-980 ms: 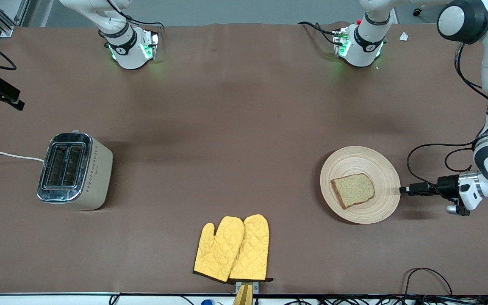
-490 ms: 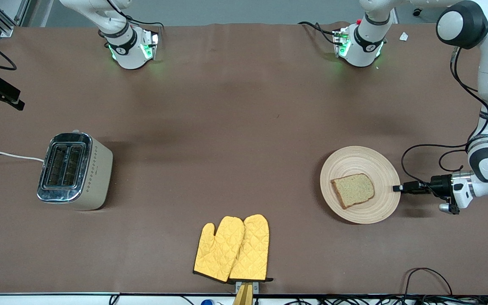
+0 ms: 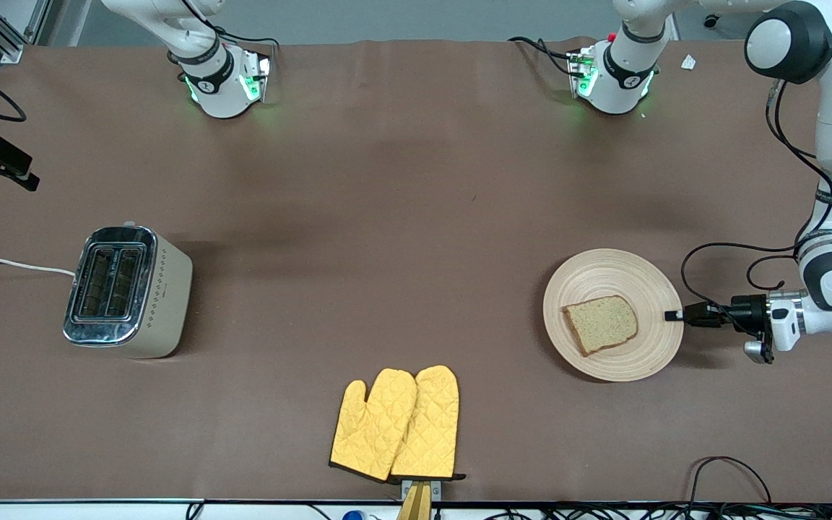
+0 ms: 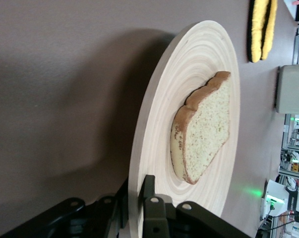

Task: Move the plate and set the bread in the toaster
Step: 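Slide the plate with the left gripper toward the table's middle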

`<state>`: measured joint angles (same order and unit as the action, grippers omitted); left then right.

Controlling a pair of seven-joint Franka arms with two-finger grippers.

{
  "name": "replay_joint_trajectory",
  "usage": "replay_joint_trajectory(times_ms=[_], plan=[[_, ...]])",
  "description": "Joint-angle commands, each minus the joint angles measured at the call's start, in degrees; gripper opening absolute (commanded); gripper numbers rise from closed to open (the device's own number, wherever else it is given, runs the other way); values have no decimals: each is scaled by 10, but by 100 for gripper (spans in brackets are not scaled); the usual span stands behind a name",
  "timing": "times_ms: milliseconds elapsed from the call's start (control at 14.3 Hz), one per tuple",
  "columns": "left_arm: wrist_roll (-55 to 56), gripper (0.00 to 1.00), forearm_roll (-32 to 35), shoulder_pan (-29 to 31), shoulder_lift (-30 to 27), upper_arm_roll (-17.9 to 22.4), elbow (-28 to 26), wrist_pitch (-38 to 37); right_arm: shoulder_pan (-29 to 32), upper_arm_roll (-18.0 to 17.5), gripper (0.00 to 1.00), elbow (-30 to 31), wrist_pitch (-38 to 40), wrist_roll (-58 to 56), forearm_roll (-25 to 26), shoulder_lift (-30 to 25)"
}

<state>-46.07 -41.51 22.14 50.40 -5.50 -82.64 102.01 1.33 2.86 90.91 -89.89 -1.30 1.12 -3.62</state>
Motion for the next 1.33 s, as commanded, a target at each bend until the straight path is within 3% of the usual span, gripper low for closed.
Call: replay_joint_trajectory(times_ms=[0,280,420,700,980,1260], plan=[[-11,0,2,-8,4,-3,4,-16,5,-2,100,-5,-2,-10,-2,-1],[12,0,-18,-11,-2,-46,5,-38,7,-1,100,-5,-1,-67,-1,-1],[57,0,-18,-8,-8,-91,5,-39,8,-1,100,-4,3,-66,-2,-1],[145,1,-16,-27,-15,-162,5,-21,6,-2,100,1,7,14,-2,-2],[179,0,-25,-103,-13,-168,6,13,6,-2,100,-5,14,20,-2,-2],[181,0,-81,-183,-9,-168,4,67,6,-2,100,-5,9,10,-1,0]])
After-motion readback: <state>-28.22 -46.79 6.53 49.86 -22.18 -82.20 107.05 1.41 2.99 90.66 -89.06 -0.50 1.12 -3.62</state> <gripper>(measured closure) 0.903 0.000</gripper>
